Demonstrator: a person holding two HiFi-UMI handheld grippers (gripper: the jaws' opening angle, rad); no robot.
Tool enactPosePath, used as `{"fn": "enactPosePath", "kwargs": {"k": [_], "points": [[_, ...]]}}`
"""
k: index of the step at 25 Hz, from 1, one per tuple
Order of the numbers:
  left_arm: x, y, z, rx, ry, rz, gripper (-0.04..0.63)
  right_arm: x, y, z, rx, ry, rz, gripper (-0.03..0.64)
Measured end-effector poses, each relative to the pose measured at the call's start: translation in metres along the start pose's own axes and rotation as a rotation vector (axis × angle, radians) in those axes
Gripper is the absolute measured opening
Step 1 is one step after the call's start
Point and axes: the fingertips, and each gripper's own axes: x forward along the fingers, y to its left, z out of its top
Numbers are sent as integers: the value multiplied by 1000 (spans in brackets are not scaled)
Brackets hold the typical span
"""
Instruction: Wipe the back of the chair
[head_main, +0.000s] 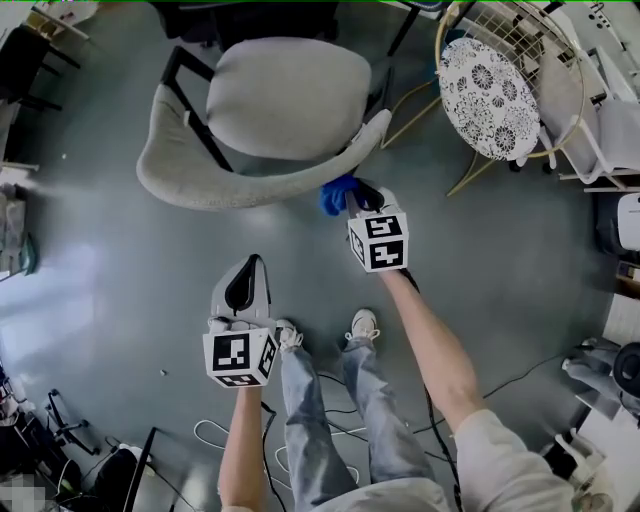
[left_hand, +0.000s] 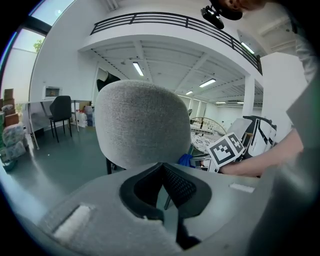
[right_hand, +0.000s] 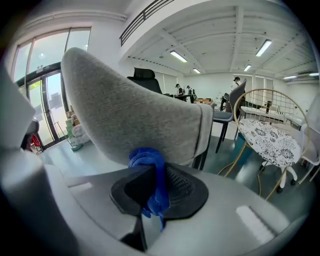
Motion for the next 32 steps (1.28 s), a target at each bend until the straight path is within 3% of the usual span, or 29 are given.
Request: {"fn": "enactPosePath", "kwargs": {"k": [14, 24, 32], "points": [[27, -12, 15, 15, 7, 24, 0, 6, -91, 18, 57, -19, -97, 41], [27, -20, 27, 36, -7, 6, 0, -16, -83, 13, 30, -27, -82, 41], [14, -28, 42, 57, -21, -26, 0, -91, -60, 33, 31, -122, -73, 41]]}}
